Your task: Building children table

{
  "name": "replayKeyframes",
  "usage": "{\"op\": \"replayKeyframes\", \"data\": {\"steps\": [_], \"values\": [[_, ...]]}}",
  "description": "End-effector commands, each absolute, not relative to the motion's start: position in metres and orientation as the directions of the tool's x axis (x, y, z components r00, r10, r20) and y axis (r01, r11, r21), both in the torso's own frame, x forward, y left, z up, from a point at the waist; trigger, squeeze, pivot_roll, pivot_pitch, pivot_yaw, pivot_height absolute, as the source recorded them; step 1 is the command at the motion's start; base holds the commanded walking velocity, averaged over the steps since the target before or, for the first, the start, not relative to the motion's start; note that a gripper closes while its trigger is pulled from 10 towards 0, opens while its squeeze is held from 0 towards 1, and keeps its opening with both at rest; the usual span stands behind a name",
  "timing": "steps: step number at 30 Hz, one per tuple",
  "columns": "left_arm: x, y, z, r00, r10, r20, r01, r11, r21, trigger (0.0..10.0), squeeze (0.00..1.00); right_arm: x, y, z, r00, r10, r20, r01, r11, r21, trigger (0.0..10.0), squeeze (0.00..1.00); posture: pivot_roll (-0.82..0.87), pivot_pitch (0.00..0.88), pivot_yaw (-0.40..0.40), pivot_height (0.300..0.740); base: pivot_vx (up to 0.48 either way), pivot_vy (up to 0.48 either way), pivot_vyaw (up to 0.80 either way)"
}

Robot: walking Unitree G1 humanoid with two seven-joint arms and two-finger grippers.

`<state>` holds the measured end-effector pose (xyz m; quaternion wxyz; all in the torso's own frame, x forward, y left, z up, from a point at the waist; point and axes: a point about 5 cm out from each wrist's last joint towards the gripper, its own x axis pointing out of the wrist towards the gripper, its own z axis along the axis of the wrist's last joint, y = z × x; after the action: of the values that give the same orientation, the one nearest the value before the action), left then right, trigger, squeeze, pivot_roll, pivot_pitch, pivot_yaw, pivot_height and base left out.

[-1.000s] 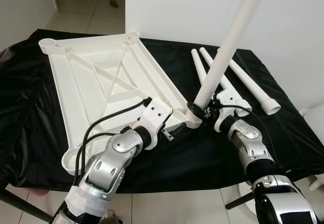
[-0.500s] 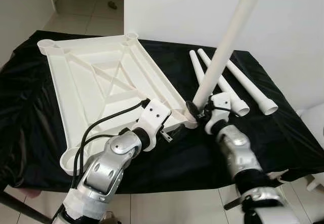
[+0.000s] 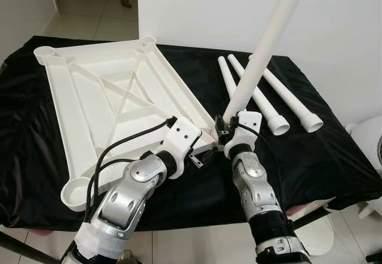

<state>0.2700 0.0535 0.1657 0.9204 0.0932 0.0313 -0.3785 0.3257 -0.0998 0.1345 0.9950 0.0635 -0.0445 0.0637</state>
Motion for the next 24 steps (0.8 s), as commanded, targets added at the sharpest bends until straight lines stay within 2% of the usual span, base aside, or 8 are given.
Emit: {"op": "replayKeyframes", "data": {"steps": [1,2,8,11,12,14,15,24], "values": [[0.268,0.050,0.167,0.706,-0.697,-0.126,0.709,0.693,0.135,10.0,0.00,0.320,-0.088,0.125,0.975,0.216,0.049,-0.221,0.959,0.177,10.0,0.47,0.08,0.051,-0.089,0.740,0.000,0.000,0.00],[0.268,0.050,0.167,0.706,-0.697,-0.126,0.708,0.693,0.134,10.0,0.00,0.319,-0.088,0.128,0.971,0.233,0.060,-0.240,0.953,0.186,10.0,1.00,0.08,0.051,-0.089,0.740,0.000,0.000,0.00],[0.269,0.049,0.167,0.706,-0.697,-0.124,0.708,0.694,0.132,10.0,0.00,0.319,-0.095,0.135,0.954,0.281,0.099,-0.295,0.942,0.161,10.0,1.00,0.07,0.052,-0.089,0.740,0.000,0.000,0.00],[0.269,0.049,0.168,0.707,-0.696,-0.121,0.707,0.695,0.133,10.0,0.00,0.321,-0.105,0.140,0.926,0.361,0.113,-0.370,0.926,0.074,10.0,1.00,0.07,0.052,-0.093,0.740,0.000,0.000,0.00],[0.270,0.049,0.168,0.709,-0.695,-0.120,0.705,0.696,0.133,10.0,0.00,0.322,-0.110,0.140,0.917,0.384,0.110,-0.390,0.920,0.042,10.0,0.27,0.07,0.052,-0.095,0.740,0.000,0.000,0.00],[0.270,0.050,0.168,0.710,-0.694,-0.121,0.704,0.697,0.133,10.0,0.00,0.322,-0.112,0.141,0.912,0.396,0.107,-0.400,0.916,0.023,10.0,0.27,0.07,0.052,-0.095,0.740,0.000,0.000,0.00],[0.270,0.050,0.168,0.711,-0.692,-0.121,0.703,0.699,0.135,10.0,0.00,0.321,-0.115,0.141,0.899,0.426,0.098,-0.429,0.903,0.015,10.0,0.00,0.08,0.051,-0.096,0.740,0.000,0.000,0.00],[0.270,0.052,0.169,0.716,-0.688,-0.119,0.698,0.703,0.137,10.0,0.00,0.323,-0.139,0.138,0.771,0.637,0.022,-0.631,0.768,-0.109,10.0,0.00,0.08,0.050,-0.096,0.740,0.000,0.000,0.00]]}}
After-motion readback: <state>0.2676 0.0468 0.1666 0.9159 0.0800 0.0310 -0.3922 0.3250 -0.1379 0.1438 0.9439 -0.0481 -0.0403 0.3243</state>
